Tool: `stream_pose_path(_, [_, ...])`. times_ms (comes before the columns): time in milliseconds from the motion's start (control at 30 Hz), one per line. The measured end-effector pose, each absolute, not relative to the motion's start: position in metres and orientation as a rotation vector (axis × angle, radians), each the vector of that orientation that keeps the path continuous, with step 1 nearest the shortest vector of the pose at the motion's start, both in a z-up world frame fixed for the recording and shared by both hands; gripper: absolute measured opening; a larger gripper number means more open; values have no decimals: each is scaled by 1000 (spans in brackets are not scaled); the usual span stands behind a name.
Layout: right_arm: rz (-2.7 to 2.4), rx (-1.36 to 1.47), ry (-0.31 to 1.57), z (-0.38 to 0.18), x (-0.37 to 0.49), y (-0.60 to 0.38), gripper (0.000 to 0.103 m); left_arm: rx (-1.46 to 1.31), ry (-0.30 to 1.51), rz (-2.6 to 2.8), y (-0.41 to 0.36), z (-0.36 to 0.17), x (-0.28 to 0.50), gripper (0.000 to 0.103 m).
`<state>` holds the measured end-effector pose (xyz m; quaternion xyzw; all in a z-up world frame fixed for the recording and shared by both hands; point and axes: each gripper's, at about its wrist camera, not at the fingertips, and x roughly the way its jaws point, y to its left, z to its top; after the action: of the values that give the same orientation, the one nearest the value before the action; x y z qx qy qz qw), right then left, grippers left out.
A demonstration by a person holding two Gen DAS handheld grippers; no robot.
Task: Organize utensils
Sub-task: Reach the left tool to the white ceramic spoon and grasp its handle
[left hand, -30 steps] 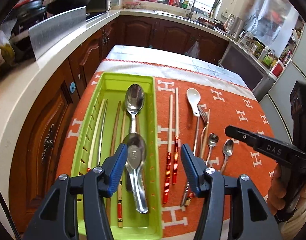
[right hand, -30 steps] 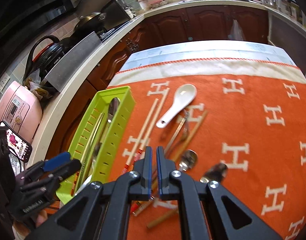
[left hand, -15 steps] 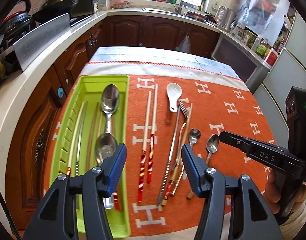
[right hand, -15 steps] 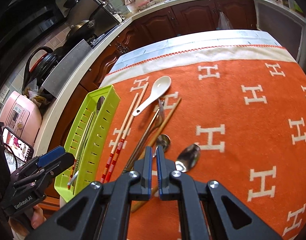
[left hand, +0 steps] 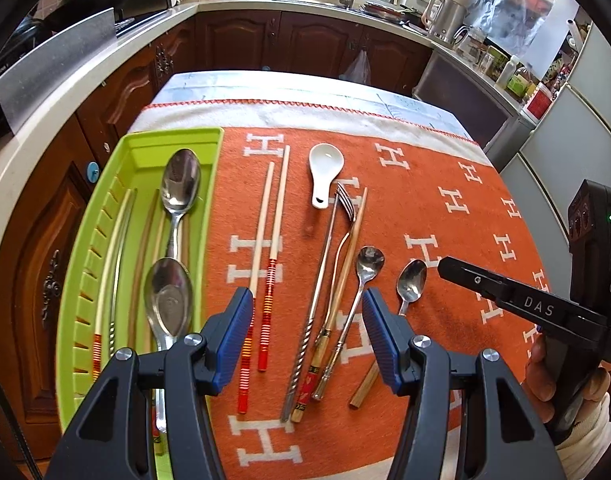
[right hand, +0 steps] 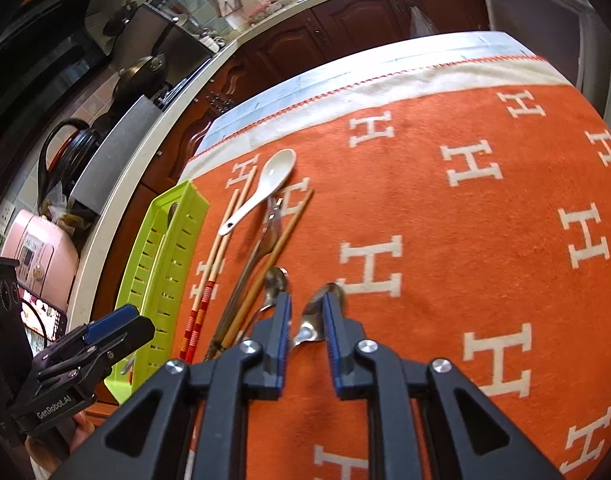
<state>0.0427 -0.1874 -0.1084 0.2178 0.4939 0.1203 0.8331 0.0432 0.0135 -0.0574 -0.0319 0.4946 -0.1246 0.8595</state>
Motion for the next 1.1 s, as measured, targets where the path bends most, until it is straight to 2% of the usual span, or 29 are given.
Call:
stream_pose_path(367, [264,458,1106,-138,47,-185,17,-71,1065,-294,1,-68,53,55])
stream_pose_path(700, [281,427,1010,-141,50,-175,17,-160,1064,-330,7,-60,87,55])
stream_pose_path(733, [281,421,1006,-141,51,-174,14,-168,1064,-337,6,-58,92,55])
stream_pose_path(767, [276,415,1007,-141,52,-174,5,-174,1062,-344,5,-56,99,55])
stream_pose_path(967, [281,450,1005,-142,61,-184,2,-204,1093,-379,-6,-54,142,55])
stream_pose_path(1000, [273,456,999,-140,64,-188,2,-211,1104,-373,-8,-56,150,54])
stream_pose_path(1100, [251,465,971,-132,71,-200,1,-269,1155,-364,-8,-69,177,41])
